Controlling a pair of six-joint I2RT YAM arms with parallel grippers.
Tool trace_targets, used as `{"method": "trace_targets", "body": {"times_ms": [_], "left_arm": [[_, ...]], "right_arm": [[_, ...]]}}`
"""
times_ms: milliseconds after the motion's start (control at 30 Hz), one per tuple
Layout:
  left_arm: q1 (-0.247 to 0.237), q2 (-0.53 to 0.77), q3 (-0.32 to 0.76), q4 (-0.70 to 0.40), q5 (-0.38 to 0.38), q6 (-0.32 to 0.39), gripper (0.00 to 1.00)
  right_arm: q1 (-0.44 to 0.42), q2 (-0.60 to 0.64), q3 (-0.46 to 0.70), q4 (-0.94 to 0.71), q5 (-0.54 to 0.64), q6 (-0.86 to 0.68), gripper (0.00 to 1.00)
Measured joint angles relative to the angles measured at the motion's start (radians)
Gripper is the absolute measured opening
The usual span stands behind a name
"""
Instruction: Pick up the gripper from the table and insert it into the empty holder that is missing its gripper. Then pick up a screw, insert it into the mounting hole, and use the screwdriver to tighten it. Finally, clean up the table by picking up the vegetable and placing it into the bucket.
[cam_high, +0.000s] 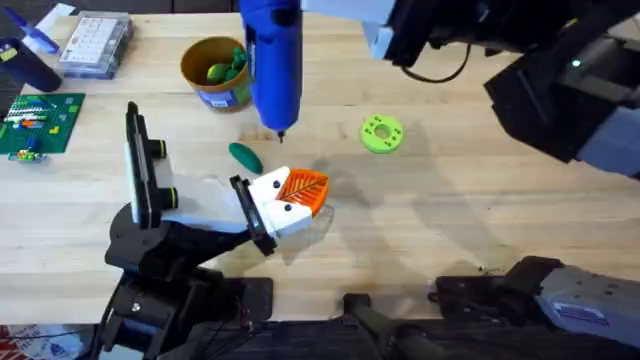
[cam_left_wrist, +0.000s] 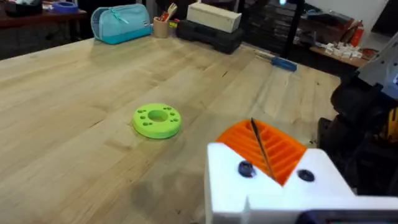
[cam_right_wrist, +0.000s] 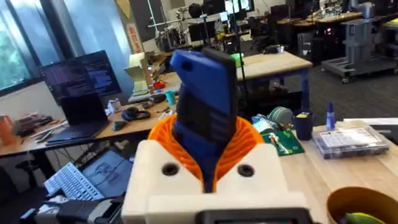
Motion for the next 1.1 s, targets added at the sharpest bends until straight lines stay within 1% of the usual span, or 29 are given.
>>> {"method": "trace_targets", "body": {"times_ms": [167,400,533,567,733,933,1100], "left_arm": [[0.000,0.000,0.000,0.000,0.000,0.000,0.020],[0.000,0.000,0.000,0.000,0.000,0.000,0.020],[0.000,0.000,0.000,0.000,0.000,0.000,0.020],[0.000,0.000,0.000,0.000,0.000,0.000,0.020],[0.000,0.000,0.000,0.000,0.000,0.000,0.020],[0.000,0.000,0.000,0.000,0.000,0.000,0.020],[0.000,0.000,0.000,0.000,0.000,0.000,0.020]], "right_arm": [[0.016,0.015,-0.001,-0.001,0.000,-0.008,0.045],[0.018,0.017,-0.014,0.002,0.000,-0.024,0.045],[0.018,0.017,-0.046,0.008,0.001,-0.031,0.045],[0.018,0.017,-0.076,0.031,0.002,-0.032,0.045],[0.022,0.017,-0.104,0.053,0.015,-0.034,0.045],[0.058,0.017,-0.131,0.061,0.062,-0.035,0.045],[0.087,0.017,-0.146,0.060,0.086,-0.068,0.045]]}}
